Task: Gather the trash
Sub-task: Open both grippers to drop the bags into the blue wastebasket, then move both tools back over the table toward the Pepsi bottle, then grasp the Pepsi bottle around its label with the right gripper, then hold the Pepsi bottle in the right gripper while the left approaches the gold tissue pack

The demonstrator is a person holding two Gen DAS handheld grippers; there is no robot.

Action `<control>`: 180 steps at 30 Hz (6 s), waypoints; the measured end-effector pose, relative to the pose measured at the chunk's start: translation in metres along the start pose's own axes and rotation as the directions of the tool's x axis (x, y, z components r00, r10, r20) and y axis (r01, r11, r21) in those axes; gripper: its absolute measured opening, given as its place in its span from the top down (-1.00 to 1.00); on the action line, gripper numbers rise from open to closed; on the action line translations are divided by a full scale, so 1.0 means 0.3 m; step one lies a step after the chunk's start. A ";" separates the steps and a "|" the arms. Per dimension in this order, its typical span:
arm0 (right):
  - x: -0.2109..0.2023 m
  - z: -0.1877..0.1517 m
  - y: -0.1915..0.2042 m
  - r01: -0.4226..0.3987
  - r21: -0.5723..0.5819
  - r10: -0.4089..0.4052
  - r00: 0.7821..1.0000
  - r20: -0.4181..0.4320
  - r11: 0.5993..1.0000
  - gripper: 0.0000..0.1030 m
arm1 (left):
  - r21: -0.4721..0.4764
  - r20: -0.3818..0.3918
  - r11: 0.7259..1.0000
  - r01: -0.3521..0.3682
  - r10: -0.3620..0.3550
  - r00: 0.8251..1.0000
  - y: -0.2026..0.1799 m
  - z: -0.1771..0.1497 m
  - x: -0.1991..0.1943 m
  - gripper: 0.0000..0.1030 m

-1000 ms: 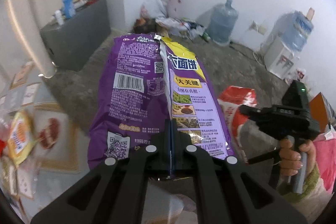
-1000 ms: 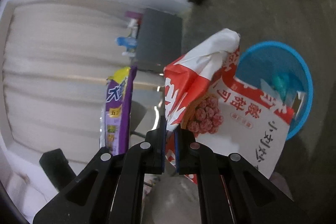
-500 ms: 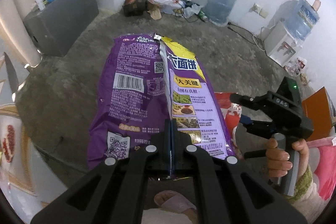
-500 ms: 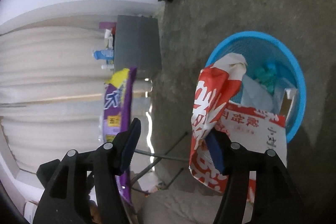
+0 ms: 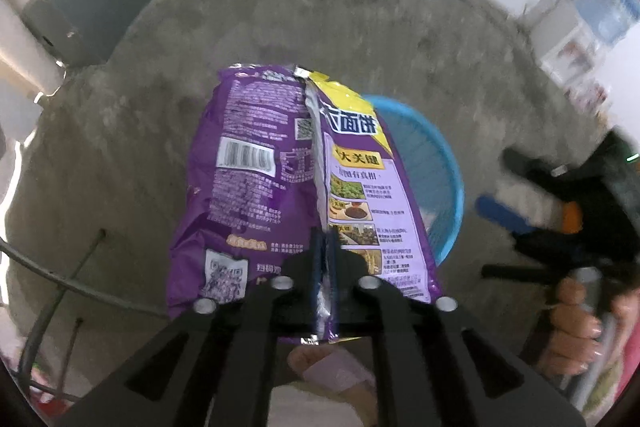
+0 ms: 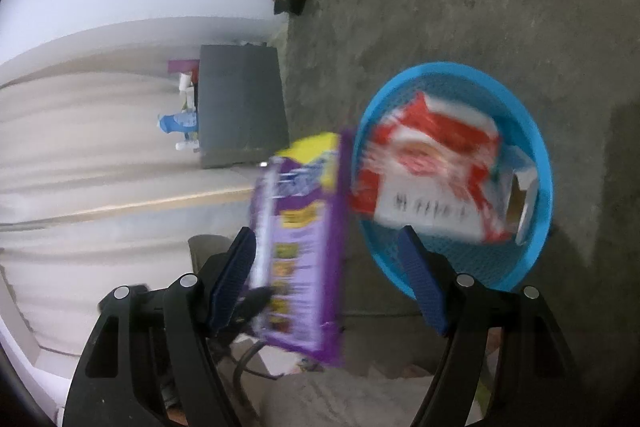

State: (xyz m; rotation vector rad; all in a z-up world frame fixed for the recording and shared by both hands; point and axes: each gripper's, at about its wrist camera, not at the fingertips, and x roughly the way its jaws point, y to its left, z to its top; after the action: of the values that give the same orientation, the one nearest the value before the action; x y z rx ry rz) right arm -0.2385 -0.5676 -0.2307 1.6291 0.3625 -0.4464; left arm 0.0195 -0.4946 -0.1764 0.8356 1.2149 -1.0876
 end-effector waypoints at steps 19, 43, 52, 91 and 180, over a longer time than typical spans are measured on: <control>0.066 -0.038 0.066 0.040 -0.085 -0.044 0.998 -0.046 0.996 -0.09 | -0.056 0.346 0.991 0.119 -0.093 0.934 0.121 -0.140 -0.508 -0.12; 0.815 0.038 -0.281 0.685 -0.345 -0.766 0.596 -0.242 0.642 0.79 | -0.809 0.271 0.562 -0.170 0.614 0.741 0.868 -1.329 -1.116 -0.27; 0.835 0.102 -0.253 0.703 -0.352 -0.785 0.578 -0.224 0.618 -0.06 | -0.837 0.277 0.534 -0.122 0.604 0.747 0.917 -1.413 -1.093 -0.33; 1.115 -1.462 0.998 -0.463 -0.661 -0.313 0.623 -0.717 0.591 -0.16 | -0.830 0.439 0.533 0.162 0.447 0.779 1.060 -1.609 -0.902 0.06; 0.817 -1.009 0.915 -0.201 -0.743 -0.275 0.842 -0.464 0.639 -0.24 | -0.635 0.454 0.772 -0.017 0.391 0.801 1.126 -0.908 -0.749 -0.51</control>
State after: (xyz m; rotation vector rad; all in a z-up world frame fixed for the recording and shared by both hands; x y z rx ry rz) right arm 0.1306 -0.3021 -0.0881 0.8388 0.8919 0.1827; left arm 0.2593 -0.0968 -0.0248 0.1077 0.8358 -0.6091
